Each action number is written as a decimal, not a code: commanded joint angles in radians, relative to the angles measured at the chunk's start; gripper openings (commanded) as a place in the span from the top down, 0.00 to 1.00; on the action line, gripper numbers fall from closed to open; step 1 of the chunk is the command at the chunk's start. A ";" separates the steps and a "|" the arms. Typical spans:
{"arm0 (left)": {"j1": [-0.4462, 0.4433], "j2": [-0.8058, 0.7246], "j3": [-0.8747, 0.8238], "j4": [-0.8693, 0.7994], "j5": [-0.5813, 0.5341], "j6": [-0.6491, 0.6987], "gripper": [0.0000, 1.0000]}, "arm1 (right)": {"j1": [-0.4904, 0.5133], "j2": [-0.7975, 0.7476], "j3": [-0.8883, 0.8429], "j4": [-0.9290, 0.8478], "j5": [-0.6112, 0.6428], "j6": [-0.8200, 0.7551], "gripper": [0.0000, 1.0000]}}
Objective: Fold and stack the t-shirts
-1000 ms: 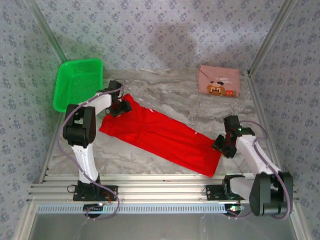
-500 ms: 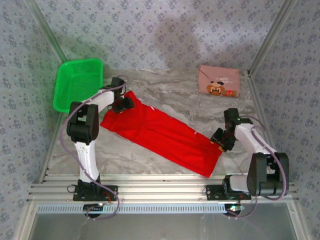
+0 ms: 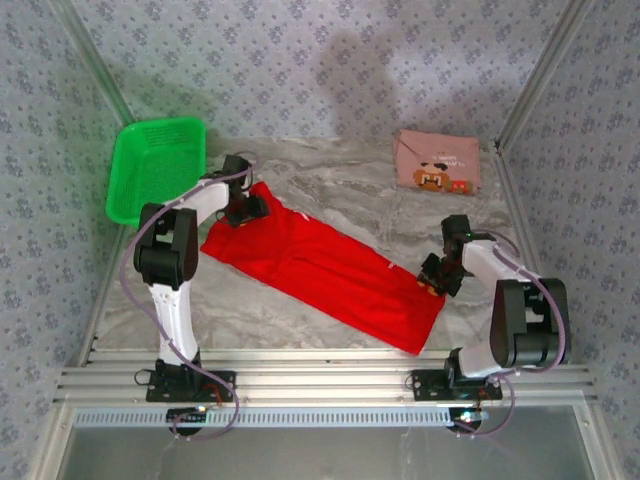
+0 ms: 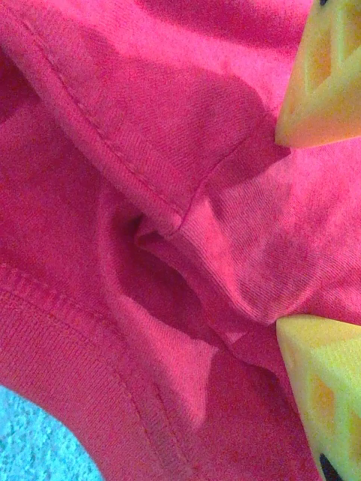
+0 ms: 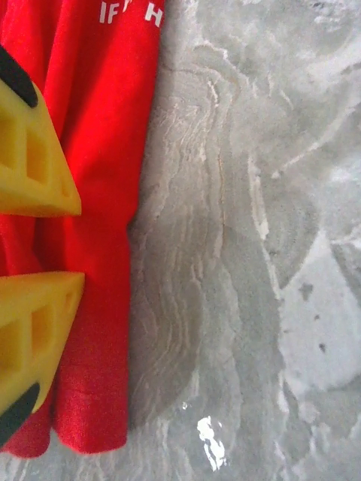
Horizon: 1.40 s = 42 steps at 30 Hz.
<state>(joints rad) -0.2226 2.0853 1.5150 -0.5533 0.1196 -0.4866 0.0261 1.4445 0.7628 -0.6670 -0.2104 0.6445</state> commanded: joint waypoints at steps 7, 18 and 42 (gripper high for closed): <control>-0.006 0.012 -0.028 -0.017 0.018 0.019 0.39 | 0.032 -0.058 -0.021 -0.021 -0.054 0.007 1.00; -0.006 0.016 -0.039 -0.011 0.017 0.023 0.39 | 0.056 -0.187 -0.079 -0.074 -0.182 0.006 1.00; 0.011 -0.033 -0.108 0.015 0.028 0.016 0.39 | -0.018 0.020 -0.005 0.009 -0.145 0.057 0.61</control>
<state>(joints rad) -0.2161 2.0491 1.4368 -0.4740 0.1287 -0.4786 0.0013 1.4322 0.7544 -0.6819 -0.3565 0.6762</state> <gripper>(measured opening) 0.605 0.404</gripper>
